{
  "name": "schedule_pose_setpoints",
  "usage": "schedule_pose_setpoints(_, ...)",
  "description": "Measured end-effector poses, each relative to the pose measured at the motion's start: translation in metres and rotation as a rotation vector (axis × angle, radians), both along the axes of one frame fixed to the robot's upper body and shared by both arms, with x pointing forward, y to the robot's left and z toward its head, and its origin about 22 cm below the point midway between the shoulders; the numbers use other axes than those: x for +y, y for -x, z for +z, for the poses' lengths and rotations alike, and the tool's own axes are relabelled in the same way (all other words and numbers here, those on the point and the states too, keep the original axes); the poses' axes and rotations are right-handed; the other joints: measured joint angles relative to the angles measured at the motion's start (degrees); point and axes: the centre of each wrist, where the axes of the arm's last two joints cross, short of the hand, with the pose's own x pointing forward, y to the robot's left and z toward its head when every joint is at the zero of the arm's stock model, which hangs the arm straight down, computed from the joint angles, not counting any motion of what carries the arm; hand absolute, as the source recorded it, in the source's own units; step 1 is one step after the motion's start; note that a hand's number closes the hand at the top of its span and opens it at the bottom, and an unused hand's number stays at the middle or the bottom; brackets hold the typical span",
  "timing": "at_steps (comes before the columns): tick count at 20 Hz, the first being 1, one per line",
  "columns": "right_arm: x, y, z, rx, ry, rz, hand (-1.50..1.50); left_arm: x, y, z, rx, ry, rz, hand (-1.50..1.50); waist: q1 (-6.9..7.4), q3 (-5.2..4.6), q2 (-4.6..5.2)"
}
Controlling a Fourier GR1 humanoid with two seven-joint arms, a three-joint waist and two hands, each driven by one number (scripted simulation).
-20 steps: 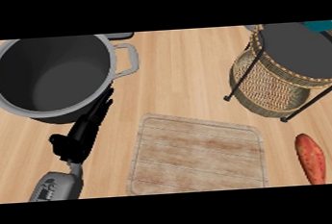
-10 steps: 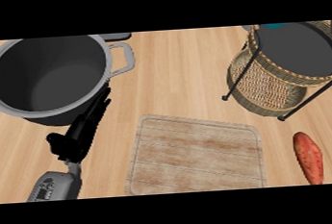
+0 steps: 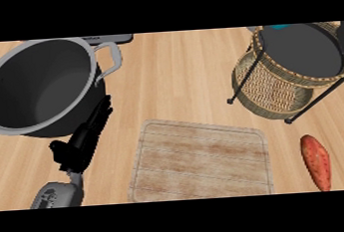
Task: Pick the cupcake from the cutting board and place it in the tiered basket
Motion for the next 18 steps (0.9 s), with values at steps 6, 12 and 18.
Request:
schedule_pose_setpoints(6, -0.015, 0.008, 0.008, -0.098, -0.035, -0.142, -1.5, 0.005, -0.001, 0.001, 0.003, -0.004, 0.009, 0.0, -0.14, -0.03, 0.18)
schedule_pose_setpoints(12, -0.062, 0.026, 0.027, -0.254, 0.058, -0.421, -1.5, 0.008, 0.002, -0.002, 0.006, -0.007, 0.01, 0.0, -0.48, -0.05, 0.18)
schedule_pose_setpoints(18, -0.138, 0.069, 0.033, -0.421, 0.023, -0.598, -1.5, 0.01, 0.003, 0.001, 0.004, -0.006, 0.026, 0.0, -1.4, 0.03, 0.04)
